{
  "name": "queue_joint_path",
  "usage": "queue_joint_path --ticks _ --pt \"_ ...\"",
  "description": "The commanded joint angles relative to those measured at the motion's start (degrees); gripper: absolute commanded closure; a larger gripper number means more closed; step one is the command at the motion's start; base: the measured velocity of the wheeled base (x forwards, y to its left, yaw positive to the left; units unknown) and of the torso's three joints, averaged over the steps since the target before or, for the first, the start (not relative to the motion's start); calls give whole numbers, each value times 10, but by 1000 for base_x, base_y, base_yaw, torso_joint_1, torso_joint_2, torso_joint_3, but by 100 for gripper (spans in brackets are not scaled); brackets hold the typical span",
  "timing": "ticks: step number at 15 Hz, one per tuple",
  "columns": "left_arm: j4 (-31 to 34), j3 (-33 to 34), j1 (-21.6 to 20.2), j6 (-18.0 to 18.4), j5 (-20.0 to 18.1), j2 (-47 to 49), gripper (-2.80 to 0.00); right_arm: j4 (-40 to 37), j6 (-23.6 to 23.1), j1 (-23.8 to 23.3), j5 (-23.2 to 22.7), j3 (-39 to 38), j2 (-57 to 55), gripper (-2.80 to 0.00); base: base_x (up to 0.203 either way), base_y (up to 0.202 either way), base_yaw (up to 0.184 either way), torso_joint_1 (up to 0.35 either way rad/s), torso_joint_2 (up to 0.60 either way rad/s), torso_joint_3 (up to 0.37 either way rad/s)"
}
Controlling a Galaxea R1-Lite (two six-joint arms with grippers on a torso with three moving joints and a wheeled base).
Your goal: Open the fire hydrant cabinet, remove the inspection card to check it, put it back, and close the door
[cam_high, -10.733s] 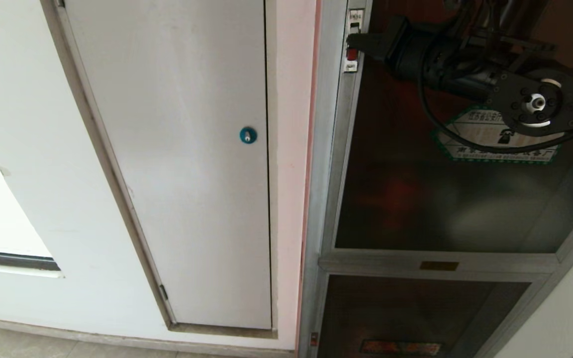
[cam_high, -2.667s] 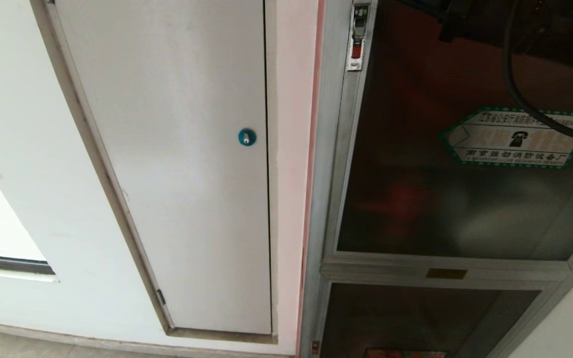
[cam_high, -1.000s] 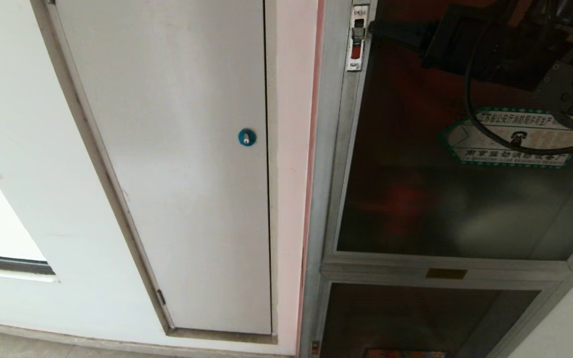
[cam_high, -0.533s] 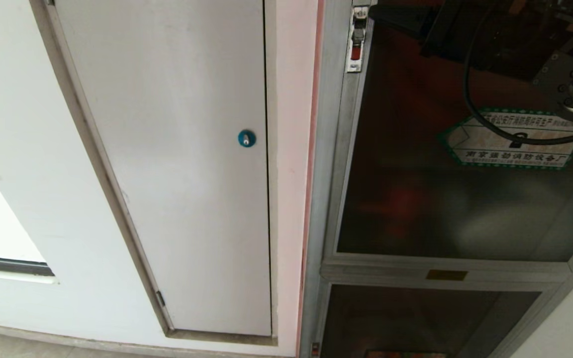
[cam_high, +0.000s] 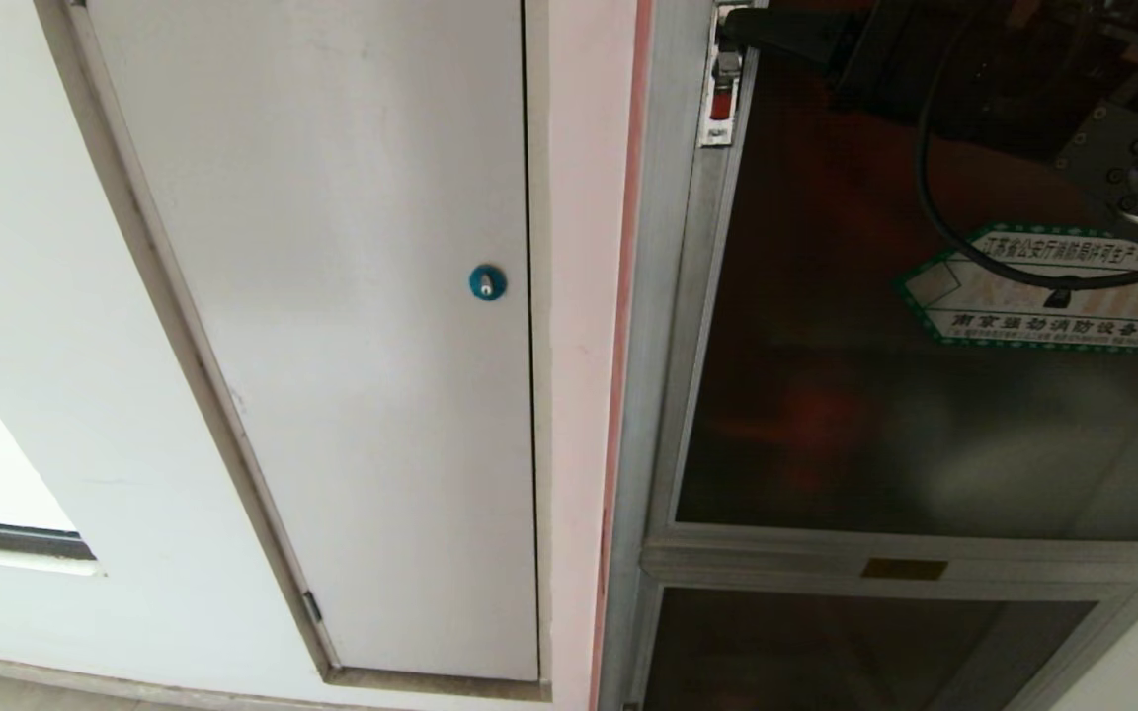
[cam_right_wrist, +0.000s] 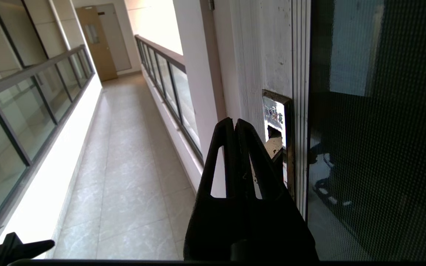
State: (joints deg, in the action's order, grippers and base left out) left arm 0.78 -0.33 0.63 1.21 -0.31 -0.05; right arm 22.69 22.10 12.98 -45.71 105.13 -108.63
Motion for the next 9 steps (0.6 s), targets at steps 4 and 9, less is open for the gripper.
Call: queue_joint_path --ticks 4,9 --pt "0 0 0 0 0 0 0 3 -1 -1 -1 -26 -1 0 0 0 0 0 0 0" --pt "0 0 0 0 0 0 0 4 -4 -1 2 -49 -8 0 0 0 0 0 0 0"
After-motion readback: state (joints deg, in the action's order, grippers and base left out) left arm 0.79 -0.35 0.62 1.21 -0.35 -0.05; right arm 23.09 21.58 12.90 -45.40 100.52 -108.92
